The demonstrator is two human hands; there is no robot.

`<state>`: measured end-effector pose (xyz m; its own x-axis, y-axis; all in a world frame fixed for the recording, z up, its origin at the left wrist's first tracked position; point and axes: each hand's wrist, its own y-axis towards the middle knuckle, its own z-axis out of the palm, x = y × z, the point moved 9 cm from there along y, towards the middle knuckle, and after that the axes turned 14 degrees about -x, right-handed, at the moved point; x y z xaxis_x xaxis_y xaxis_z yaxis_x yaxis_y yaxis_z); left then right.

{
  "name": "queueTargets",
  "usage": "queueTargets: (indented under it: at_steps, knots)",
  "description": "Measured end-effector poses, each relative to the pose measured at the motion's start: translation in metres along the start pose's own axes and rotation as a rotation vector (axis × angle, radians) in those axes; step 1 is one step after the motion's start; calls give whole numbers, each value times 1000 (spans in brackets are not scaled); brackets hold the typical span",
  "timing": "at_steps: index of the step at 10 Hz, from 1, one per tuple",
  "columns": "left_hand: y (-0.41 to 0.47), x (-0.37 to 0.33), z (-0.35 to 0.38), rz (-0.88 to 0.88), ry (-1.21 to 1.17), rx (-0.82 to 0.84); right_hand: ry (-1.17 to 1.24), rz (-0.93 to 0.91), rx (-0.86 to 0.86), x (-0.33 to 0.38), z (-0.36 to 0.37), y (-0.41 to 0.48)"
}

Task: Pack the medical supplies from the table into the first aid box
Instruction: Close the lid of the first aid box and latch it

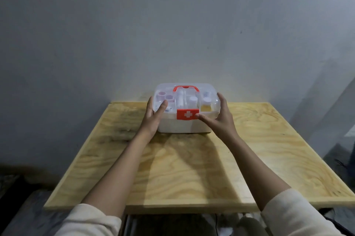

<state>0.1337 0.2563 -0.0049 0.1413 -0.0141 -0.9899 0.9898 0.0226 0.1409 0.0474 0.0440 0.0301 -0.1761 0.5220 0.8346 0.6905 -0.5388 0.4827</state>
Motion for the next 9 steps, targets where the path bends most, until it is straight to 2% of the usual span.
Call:
queueTargets:
  at_steps: [4, 8, 9]
  knots:
    - [44, 7, 33, -68, 83, -19, -82, 38, 25, -27, 12, 48]
    - [39, 7, 34, -60, 157, 2, -105, 96, 69, -45, 16, 41]
    - [24, 21, 27, 7, 326, 72, -179, 113, 142, -59, 15, 18]
